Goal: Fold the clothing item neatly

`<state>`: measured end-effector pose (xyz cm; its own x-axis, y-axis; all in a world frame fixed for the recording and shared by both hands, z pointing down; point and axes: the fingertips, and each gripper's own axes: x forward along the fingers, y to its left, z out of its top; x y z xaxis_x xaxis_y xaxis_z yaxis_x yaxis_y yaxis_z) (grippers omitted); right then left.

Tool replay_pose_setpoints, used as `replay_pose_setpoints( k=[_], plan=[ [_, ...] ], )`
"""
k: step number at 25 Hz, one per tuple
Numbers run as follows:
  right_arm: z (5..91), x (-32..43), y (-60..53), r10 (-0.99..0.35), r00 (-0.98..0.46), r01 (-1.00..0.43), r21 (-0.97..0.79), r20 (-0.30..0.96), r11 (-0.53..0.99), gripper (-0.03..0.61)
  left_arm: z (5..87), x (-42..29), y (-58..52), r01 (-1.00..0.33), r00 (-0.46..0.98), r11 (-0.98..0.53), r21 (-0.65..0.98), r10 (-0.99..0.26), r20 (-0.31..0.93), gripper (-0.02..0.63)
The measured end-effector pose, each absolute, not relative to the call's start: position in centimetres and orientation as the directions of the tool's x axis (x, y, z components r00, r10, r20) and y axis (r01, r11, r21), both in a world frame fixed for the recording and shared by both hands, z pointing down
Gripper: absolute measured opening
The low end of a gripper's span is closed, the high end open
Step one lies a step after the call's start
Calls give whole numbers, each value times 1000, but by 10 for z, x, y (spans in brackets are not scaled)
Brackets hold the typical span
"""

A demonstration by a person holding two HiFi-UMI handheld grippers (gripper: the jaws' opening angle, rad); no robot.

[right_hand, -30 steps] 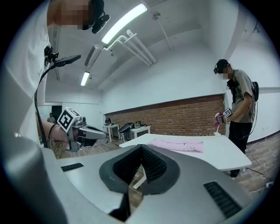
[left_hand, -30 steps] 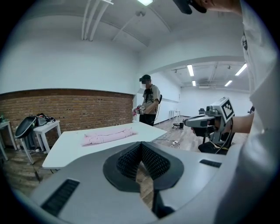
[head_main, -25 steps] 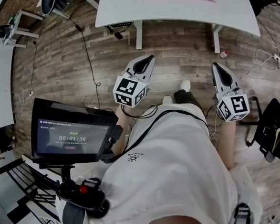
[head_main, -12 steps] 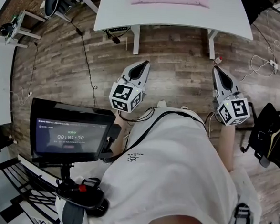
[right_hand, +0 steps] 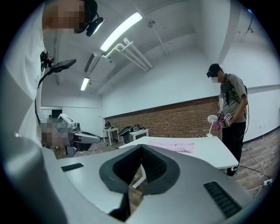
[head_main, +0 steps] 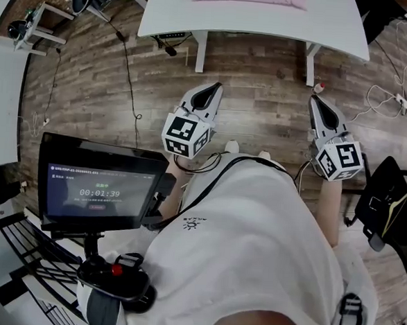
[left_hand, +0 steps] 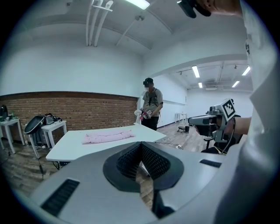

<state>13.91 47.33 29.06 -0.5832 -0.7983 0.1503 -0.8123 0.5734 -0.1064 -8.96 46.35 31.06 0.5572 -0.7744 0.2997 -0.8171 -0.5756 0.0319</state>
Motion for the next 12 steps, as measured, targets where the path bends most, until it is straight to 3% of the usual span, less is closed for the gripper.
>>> replay_pose_setpoints(
  k=[12],
  plan=[
    [285, 145, 471, -814, -564, -826, -102, 139, 555, 5, 310, -90, 456, -817, 555, -576, 21, -776, 299, 3]
  ],
)
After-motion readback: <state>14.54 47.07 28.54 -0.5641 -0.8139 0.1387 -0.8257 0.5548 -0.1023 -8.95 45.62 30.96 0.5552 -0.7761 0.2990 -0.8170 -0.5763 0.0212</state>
